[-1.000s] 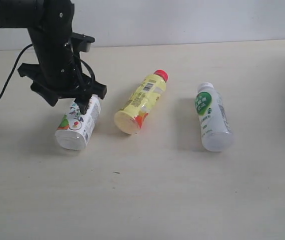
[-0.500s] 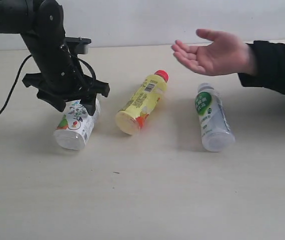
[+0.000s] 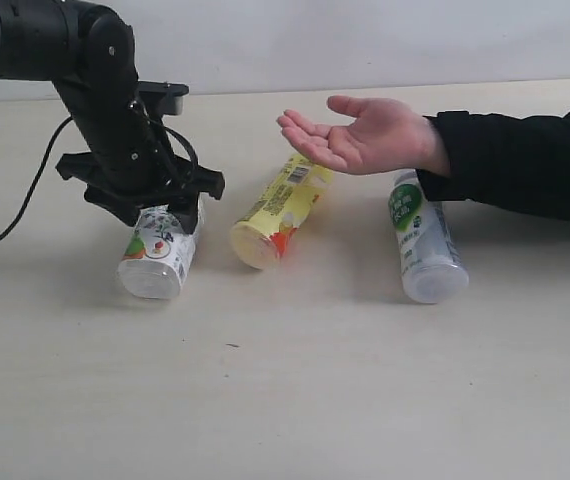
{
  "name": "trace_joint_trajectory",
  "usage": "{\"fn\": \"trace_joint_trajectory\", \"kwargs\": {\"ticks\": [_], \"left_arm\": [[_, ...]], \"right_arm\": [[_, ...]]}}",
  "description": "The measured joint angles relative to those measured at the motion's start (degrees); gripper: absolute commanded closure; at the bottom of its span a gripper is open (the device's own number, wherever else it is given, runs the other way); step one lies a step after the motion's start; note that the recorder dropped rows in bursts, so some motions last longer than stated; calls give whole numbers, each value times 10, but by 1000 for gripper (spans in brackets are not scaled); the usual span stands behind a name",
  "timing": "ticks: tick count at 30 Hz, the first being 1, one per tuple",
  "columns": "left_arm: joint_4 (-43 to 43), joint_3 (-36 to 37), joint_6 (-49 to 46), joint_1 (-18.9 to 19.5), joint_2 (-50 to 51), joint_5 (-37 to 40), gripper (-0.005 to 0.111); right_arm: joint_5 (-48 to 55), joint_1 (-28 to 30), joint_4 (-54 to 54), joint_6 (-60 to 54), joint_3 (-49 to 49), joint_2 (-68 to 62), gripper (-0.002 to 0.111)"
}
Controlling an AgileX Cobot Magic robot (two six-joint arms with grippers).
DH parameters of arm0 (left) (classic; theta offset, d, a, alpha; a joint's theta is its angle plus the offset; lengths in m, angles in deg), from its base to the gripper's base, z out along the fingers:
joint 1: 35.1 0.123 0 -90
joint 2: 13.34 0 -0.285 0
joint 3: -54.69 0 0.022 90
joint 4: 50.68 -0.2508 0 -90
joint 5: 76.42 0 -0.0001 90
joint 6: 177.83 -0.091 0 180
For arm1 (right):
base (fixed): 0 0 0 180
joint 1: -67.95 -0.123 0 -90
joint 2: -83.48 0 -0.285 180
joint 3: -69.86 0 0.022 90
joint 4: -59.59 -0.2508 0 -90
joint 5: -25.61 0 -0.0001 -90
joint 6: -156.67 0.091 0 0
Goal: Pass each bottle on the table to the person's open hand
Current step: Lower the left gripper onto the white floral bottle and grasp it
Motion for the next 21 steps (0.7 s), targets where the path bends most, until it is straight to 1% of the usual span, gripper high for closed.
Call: {"fn": "trace_joint_trajectory", "kwargs": {"ticks": [21], "left_arm": [[1, 0, 0, 0, 53, -25, 41]], "right_arm": [[0, 0, 0, 0, 0, 0, 108]]}}
